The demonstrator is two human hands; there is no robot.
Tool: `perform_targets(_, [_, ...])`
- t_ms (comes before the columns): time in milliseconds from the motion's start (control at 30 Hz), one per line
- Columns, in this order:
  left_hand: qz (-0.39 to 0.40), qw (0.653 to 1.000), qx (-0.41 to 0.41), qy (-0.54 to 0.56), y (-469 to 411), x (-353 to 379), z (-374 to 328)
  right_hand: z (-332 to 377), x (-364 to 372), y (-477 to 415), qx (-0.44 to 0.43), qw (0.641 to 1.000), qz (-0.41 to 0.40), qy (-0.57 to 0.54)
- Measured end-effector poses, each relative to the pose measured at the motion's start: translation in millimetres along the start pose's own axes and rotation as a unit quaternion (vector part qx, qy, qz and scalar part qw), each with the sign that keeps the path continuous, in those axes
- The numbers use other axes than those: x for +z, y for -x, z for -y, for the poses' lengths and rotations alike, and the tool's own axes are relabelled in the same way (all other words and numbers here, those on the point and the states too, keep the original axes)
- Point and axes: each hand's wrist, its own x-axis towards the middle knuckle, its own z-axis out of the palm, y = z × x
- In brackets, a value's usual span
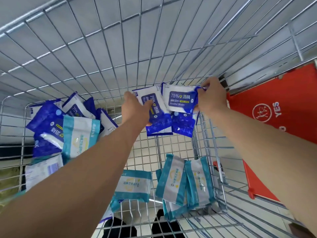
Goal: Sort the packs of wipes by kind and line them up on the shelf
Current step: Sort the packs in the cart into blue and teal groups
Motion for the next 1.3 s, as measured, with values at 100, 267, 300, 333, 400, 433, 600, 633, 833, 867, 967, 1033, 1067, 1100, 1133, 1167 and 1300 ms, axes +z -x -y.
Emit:
perform_targets(100, [0.033,0.998,0.022,0.040,4.2,0.2,12.2,-7.5,5.4,5.2,0.031,0.994,0.080,-0.060])
perform_targets(267, [0.032,0.993,0.071,-0.083,2.6,4.8,18.0,-12.3,5.5,9.5,-0.014,0.993,0.121,0.013])
perform_targets(300, [0.027,0.990,0.078,-0.115,2.7,4.5,17.2,-12.4,3.1,11.4,-0.036,0.991,0.117,0.049])
perform_targets(333, [0.022,0.985,0.085,-0.148,3.3,3.6,16.2,-10.9,0.7,15.1,-0.060,0.989,0.107,0.085])
perform_targets(400, [0.009,0.971,0.099,-0.218,6.2,-2.2,14.3,-6.0,-2.2,26.2,-0.116,0.975,0.086,0.169])
perform_targets(433, [0.003,0.964,0.109,-0.243,8.0,-7.1,14.0,-3.7,-2.2,33.1,-0.148,0.964,0.077,0.207])
perform_targets(600, [-0.006,0.943,0.204,-0.262,41.3,-62.4,20.6,16.8,9.0,101.8,-0.264,0.930,0.153,0.204])
perform_targets(633, [-0.007,0.939,0.218,-0.265,51.2,-77.0,28.4,18.6,15.7,119.2,-0.273,0.923,0.187,0.199])
perform_targets(833, [-0.059,0.934,0.178,-0.304,71.9,-157.5,100.9,16.3,69.7,190.1,-0.246,0.872,0.363,0.216])
perform_targets(867, [-0.063,0.939,0.150,-0.302,69.3,-164.9,107.0,14.8,78.2,197.2,-0.235,0.869,0.375,0.223])
perform_targets(967, [-0.061,0.954,0.112,-0.271,57.2,-171.5,116.7,8.9,100.8,210.2,-0.241,0.861,0.367,0.256])
perform_targets(1033, [-0.055,0.959,0.111,-0.254,46.7,-170.6,121.5,6.3,108.6,213.1,-0.237,0.865,0.359,0.259])
perform_targets(1067, [-0.047,0.964,0.106,-0.241,42.2,-170.8,123.3,5.8,110.1,213.9,-0.228,0.866,0.363,0.257])
perform_targets(1100, [-0.036,0.967,0.098,-0.232,38.3,-171.9,124.9,5.6,110.9,214.2,-0.222,0.864,0.371,0.258])
perform_targets(1133, [-0.025,0.969,0.093,-0.228,37.8,-173.6,124.0,5.4,111.3,214.2,-0.216,0.861,0.382,0.258])
perform_targets(1167, [-0.019,0.970,0.094,-0.221,38.4,-176.6,123.0,6.0,110.9,214.2,-0.205,0.863,0.391,0.245])
perform_targets(1300, [-0.076,0.985,0.109,-0.105,52.5,-202.4,113.0,23.7,103.9,214.6,-0.112,0.901,0.407,0.103])
